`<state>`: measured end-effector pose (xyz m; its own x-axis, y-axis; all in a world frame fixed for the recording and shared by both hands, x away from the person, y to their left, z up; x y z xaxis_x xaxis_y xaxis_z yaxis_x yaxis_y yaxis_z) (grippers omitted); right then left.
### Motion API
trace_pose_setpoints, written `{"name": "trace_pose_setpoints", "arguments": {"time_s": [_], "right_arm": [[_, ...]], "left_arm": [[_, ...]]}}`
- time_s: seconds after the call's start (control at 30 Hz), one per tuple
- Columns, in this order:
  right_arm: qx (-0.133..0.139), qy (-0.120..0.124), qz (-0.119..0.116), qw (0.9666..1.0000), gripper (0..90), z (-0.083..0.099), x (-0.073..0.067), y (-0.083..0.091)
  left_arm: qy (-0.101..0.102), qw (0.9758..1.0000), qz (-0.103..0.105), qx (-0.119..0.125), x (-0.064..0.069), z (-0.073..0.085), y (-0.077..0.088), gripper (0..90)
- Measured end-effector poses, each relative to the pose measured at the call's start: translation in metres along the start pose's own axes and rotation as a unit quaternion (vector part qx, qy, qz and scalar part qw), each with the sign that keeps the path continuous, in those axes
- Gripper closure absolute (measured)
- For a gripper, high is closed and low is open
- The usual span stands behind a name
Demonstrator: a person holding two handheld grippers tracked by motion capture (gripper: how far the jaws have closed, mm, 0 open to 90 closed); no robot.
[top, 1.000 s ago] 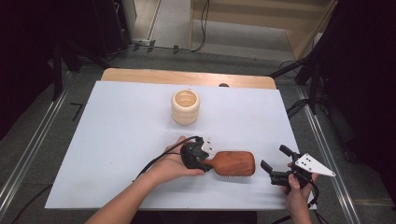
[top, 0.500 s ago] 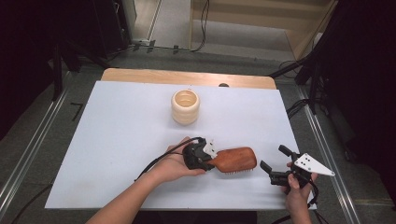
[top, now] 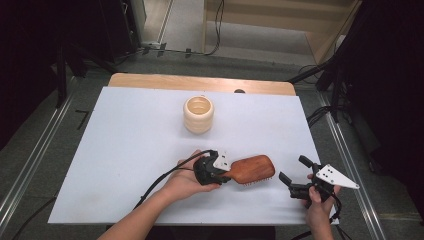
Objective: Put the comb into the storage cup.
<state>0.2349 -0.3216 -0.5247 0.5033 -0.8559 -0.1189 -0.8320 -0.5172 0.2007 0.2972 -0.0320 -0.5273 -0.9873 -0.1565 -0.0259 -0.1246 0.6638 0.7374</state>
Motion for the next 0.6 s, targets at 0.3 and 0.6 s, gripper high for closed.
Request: {"name": "trace_pose_setpoints", "arguments": {"time_s": [0.3, 0.6], "right_arm": [[-0.002, 0.003, 0.005, 1.0000, 0.0, -0.001, -0.001, 0.000], [-0.003, -0.007, -0.001, 1.0000, 0.0, -0.006, -0.007, -0.004]], "left_arm": [[0.021, 0.9995, -0.010, 0.021, 0.002, 0.008, 0.005, 72.4], [0.038, 0.9978, -0.031, 0.044, -0.003, 0.016, 0.016, 72.5]]}}
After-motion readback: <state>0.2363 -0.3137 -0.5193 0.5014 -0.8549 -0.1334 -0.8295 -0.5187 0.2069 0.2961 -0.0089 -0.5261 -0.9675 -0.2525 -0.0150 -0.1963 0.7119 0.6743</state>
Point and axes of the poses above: each handheld gripper's, and its own axes: y roughly backward along the jaws, z roughly out of its underside, x roughly to its right, the point moved 4 cm from there along -y, roughly forward along the jaws, and after that the axes turned 4 degrees about x, right-handed, at the moved point
